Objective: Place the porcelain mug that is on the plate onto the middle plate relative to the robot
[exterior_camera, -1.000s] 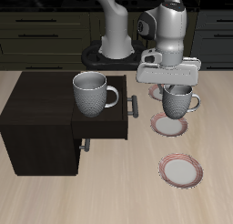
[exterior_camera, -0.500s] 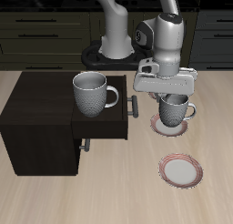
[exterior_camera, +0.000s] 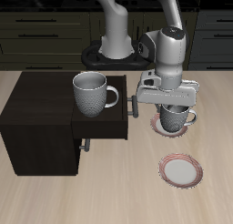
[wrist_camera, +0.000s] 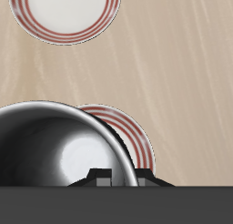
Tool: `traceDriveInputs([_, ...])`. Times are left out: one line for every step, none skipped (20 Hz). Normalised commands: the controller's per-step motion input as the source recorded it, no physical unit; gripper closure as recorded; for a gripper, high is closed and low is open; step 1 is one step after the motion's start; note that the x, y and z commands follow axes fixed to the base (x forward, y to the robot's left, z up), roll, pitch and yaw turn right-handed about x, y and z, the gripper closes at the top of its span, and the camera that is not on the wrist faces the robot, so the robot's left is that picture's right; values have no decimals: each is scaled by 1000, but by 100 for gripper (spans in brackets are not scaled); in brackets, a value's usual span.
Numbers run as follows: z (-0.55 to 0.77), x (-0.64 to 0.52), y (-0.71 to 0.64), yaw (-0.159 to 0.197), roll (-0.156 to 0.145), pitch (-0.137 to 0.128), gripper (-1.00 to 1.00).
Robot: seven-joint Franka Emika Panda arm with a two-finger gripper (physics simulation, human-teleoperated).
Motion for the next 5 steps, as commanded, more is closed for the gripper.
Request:
traceDriveInputs([52,-3,-270,-87,-56,15,-100])
traceDriveInputs([108,-3,-93,6,-27,-17,-100])
traceDriveInputs([95,12,-69,-8,-33,-13,-100])
traceDriveInputs([87,18,-8,-12,-4,-17,-100])
traceDriveInputs([196,-80,4,46,9,-54,-100])
